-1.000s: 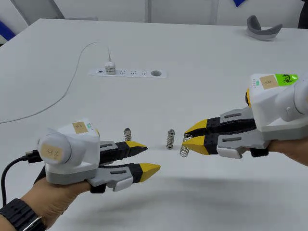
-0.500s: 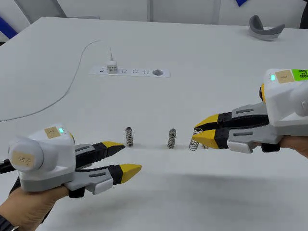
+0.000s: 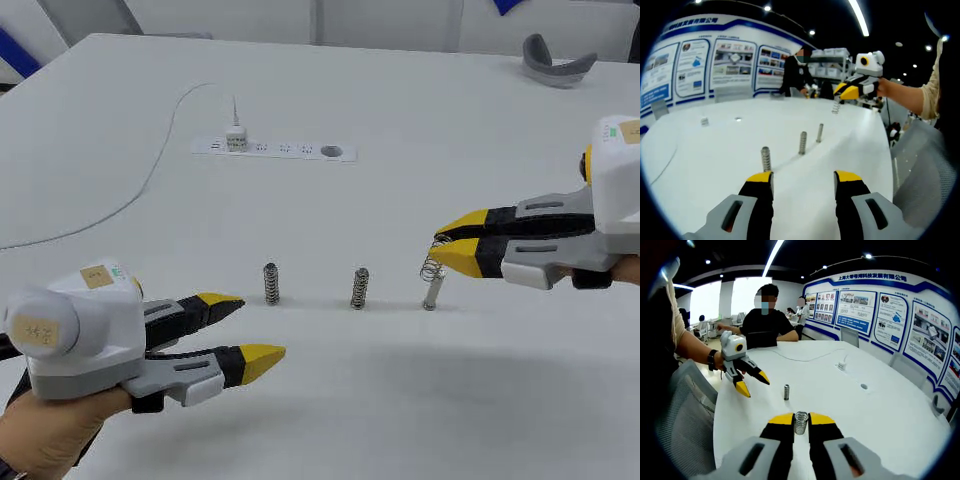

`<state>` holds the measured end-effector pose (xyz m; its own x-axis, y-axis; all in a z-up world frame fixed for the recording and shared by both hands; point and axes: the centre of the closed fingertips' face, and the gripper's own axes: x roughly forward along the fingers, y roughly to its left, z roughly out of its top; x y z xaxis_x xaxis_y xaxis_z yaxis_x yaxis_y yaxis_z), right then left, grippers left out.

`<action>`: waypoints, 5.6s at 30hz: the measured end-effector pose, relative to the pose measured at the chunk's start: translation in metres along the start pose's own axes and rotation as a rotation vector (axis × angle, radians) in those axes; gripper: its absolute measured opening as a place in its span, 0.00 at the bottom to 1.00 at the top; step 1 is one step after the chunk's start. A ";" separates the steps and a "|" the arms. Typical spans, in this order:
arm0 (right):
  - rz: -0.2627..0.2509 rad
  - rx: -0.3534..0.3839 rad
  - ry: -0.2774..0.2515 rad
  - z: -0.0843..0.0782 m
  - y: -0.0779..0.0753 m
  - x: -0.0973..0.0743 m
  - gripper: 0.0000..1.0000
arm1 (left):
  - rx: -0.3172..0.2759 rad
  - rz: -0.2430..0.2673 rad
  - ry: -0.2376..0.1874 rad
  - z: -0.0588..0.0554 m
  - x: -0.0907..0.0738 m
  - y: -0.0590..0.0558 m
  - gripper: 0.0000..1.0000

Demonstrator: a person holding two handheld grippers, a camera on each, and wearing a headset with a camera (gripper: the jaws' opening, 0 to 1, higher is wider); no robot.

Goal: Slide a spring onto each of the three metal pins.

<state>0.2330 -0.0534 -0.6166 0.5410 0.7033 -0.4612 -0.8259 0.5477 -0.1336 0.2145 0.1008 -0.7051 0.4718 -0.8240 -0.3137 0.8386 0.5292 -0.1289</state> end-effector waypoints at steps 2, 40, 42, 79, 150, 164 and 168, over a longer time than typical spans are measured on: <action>-0.041 0.001 0.017 -0.004 -0.012 -0.001 0.11 | 0.000 0.001 0.001 0.000 0.000 0.000 0.50; -0.117 0.086 0.090 -0.056 -0.041 0.026 0.12 | -0.029 0.019 0.009 -0.007 -0.002 0.004 0.53; -0.120 0.088 0.092 -0.059 -0.041 0.027 0.12 | -0.030 0.019 0.008 -0.007 -0.002 0.004 0.53; -0.129 0.114 0.144 -0.094 -0.036 0.051 0.12 | -0.043 0.028 0.000 -0.009 -0.003 0.008 0.52; -0.054 0.084 0.101 -0.086 -0.006 0.014 0.49 | -0.018 0.034 0.016 -0.009 -0.004 0.013 0.56; -0.036 0.081 0.105 -0.097 0.009 0.003 0.56 | -0.021 0.028 0.030 -0.015 -0.004 0.009 0.57; -0.037 0.086 0.104 -0.101 0.012 0.000 0.57 | -0.024 0.028 0.035 -0.017 -0.003 0.009 0.58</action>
<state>0.2072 -0.0923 -0.7066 0.5478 0.6339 -0.5460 -0.7866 0.6125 -0.0781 0.2156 0.1116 -0.7209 0.4849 -0.8013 -0.3505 0.8182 0.5572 -0.1418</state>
